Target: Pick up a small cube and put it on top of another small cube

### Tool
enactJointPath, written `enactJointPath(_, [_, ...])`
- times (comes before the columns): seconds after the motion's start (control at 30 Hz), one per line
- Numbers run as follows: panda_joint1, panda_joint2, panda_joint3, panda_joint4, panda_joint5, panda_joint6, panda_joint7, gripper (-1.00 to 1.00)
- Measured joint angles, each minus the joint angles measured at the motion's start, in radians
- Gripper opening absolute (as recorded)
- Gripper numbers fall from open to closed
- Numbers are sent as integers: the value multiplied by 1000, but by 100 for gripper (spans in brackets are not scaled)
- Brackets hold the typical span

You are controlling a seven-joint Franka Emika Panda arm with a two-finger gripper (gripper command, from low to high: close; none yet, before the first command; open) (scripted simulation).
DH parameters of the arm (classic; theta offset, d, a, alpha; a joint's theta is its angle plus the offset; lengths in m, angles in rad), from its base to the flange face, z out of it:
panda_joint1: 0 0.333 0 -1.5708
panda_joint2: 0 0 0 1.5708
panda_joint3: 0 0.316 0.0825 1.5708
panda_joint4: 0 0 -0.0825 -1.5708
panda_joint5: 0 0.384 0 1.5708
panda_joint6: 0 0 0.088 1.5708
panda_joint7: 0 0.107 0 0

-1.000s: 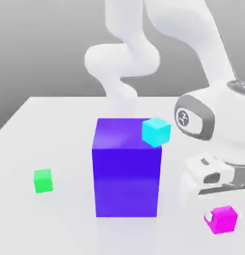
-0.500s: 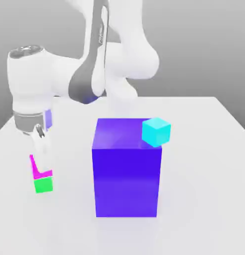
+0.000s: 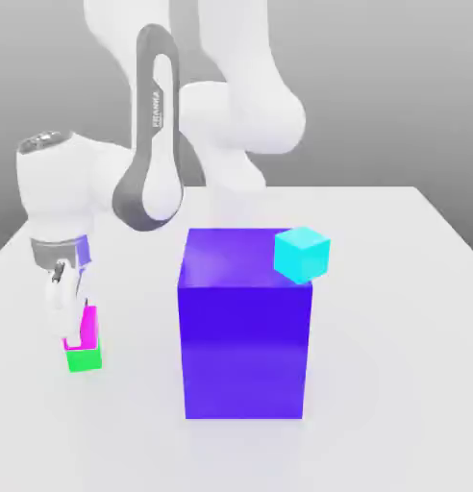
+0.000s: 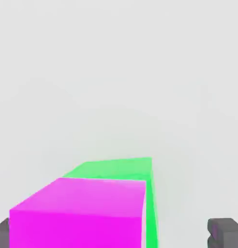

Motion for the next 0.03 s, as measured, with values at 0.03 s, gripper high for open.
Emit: enactJointPath(0.03, [-5, -30, 0, -2, -17, -29, 12, 100])
